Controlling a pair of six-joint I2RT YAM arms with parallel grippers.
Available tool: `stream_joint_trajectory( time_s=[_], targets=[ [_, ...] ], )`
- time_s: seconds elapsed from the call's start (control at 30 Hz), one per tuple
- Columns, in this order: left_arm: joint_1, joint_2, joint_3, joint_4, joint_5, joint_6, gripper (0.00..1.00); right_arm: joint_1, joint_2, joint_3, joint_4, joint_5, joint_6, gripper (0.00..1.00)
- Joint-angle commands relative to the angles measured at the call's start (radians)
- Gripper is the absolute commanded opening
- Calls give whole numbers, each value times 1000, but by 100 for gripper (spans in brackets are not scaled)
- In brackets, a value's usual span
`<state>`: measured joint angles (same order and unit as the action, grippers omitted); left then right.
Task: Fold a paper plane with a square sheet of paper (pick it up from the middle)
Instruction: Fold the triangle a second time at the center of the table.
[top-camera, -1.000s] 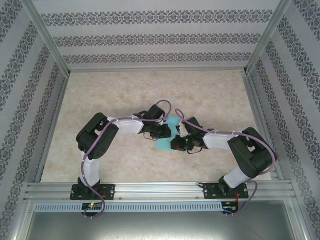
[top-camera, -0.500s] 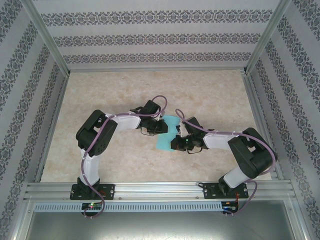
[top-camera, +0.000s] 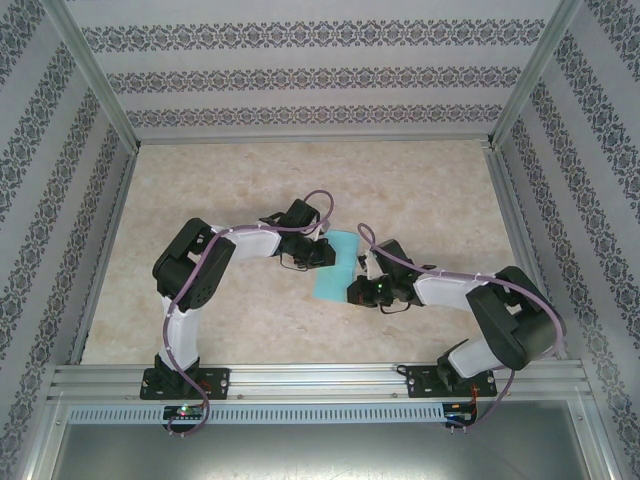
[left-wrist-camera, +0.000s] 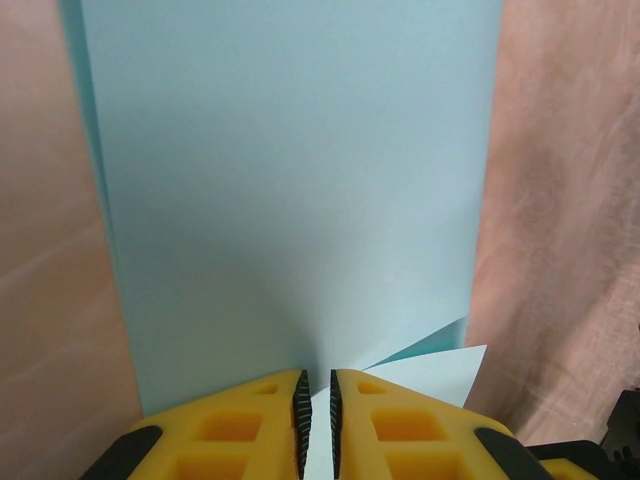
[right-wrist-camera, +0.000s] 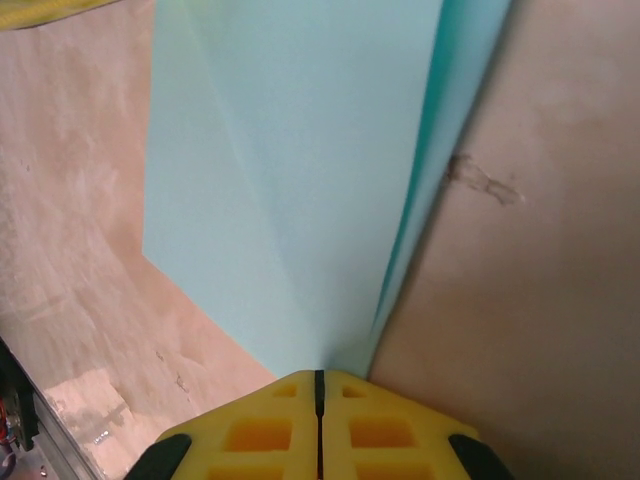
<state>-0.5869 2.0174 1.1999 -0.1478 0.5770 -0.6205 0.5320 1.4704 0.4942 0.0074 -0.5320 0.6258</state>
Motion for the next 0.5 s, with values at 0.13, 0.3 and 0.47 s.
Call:
stream_joint_trajectory(
  time_s=[0.13, 0.3, 0.47],
  targets=[
    [31, 77, -13, -20, -105, 40, 19, -38, -78, 3, -189, -25, 14, 7],
    [30, 75, -17, -16, -94, 41, 20, -73, -85, 87, -172, -75, 30, 7],
    [30, 69, -23, -13, -93, 44, 20, -79, 2, 176, -149, -74, 27, 7]
  ],
)
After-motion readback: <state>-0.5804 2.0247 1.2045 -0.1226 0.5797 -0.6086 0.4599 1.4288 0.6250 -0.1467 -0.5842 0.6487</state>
